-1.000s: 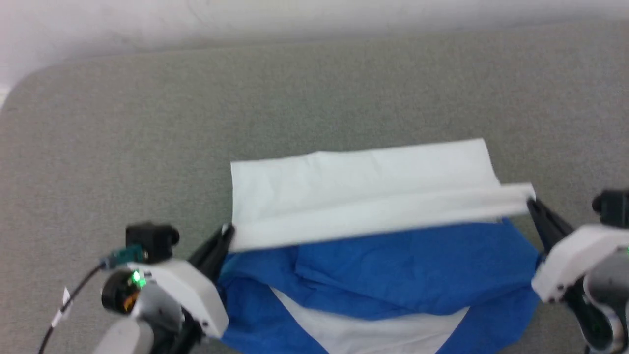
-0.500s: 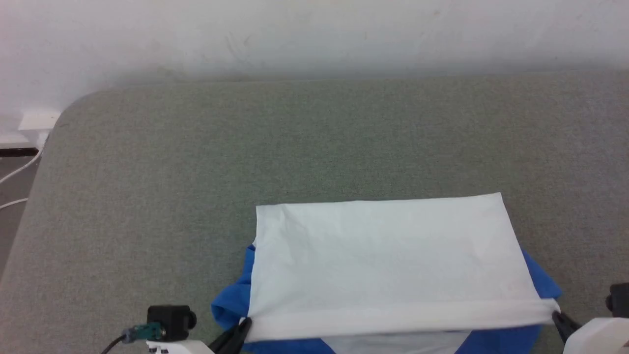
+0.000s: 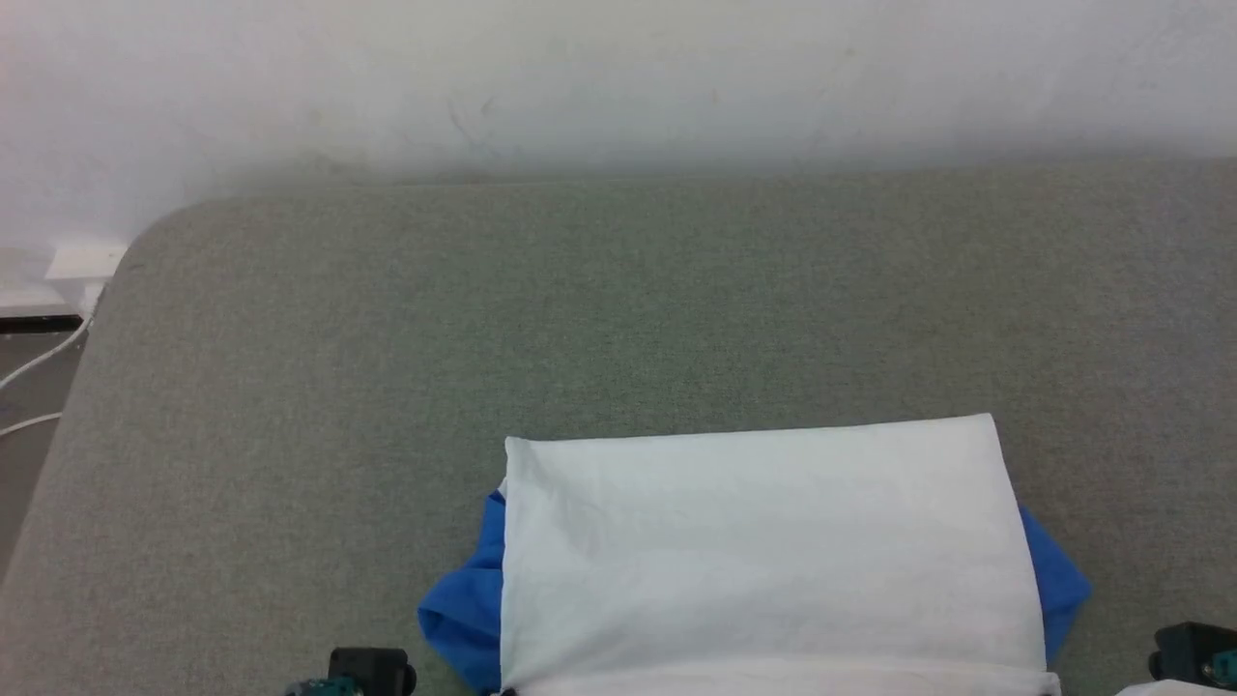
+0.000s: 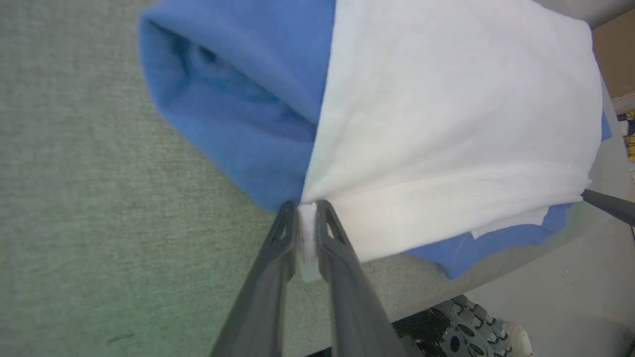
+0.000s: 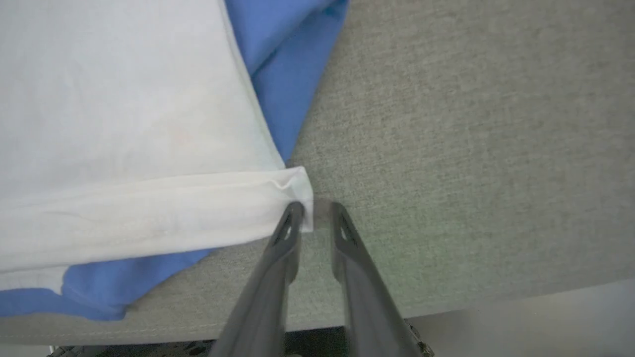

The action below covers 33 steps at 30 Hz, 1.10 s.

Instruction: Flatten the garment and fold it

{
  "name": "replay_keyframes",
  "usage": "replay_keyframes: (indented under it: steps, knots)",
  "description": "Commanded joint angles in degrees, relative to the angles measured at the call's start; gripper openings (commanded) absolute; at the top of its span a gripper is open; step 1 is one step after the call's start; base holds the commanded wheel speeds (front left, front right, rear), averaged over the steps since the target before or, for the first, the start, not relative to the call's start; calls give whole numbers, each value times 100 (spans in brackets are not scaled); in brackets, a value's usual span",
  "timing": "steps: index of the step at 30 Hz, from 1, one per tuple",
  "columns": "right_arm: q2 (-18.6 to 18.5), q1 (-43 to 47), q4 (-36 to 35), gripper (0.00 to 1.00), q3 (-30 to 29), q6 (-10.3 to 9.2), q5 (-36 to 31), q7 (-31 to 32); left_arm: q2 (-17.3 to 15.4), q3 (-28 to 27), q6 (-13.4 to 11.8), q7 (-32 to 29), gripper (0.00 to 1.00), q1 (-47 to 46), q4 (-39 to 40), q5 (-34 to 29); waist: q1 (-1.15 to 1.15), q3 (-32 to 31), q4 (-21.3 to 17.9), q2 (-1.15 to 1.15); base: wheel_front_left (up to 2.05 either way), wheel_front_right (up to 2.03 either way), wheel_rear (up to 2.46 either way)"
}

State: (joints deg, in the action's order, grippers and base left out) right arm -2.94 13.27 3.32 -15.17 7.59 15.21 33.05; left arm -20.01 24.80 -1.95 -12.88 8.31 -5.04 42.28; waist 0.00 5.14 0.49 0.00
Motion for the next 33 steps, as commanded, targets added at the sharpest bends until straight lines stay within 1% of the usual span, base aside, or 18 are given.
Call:
replay_keyframes:
  steps: [1,4,6,9,12,14,16,19,22,27,33]
  knots:
    - [5,21,67,100,24,-10,62,-54,18,20,52,61,100,-6,-38,-62,0,-59,-2,0,0,0,0]
    - [5,4,-57,100,-3,-10,200,-252,44,-1,40,248,100,-71,16,-146,0,-130,16,0,0,0,0]
    - [5,-5,-197,100,-95,-10,382,-430,58,-80,-15,526,100,-155,110,-277,0,-176,46,0,0,0,0]
    - [5,-2,-376,100,-250,-10,630,-745,137,-205,-104,1162,100,-336,219,-566,0,-226,92,0,0,0,0]
    - [6,-85,-493,100,-250,-10,718,-1123,233,-339,-249,1848,100,-523,195,-880,0,-246,90,0,0,0,0]
    - [6,-186,-455,100,-281,-10,724,-1367,330,-423,-324,2347,100,-696,110,-1074,0,-257,114,0,0,0,0]
    - [6,-332,-340,100,-274,-10,760,-1594,401,-498,-408,2622,100,-870,-34,-1303,0,-265,128,0,0,0,0]
    - [6,-571,-71,100,-113,-10,671,-1812,575,-705,-519,2767,100,-1097,-210,-1569,0,-262,129,0,0,0,0]
    - [6,-863,266,100,-10,-10,415,-1931,755,-998,-536,2783,100,-1316,-162,-1902,0,-214,141,0,0,0,0]
    - [6,-1437,923,100,-18,-10,-58,-1785,1019,-1451,-361,2786,100,-1532,-171,-2355,0,-81,160,0,0,0,0]
    - [6,-2002,1722,100,-49,-10,-494,-1200,1256,-1923,-160,2787,100,-1651,-301,-2734,0,17,168,0,0,0,0]
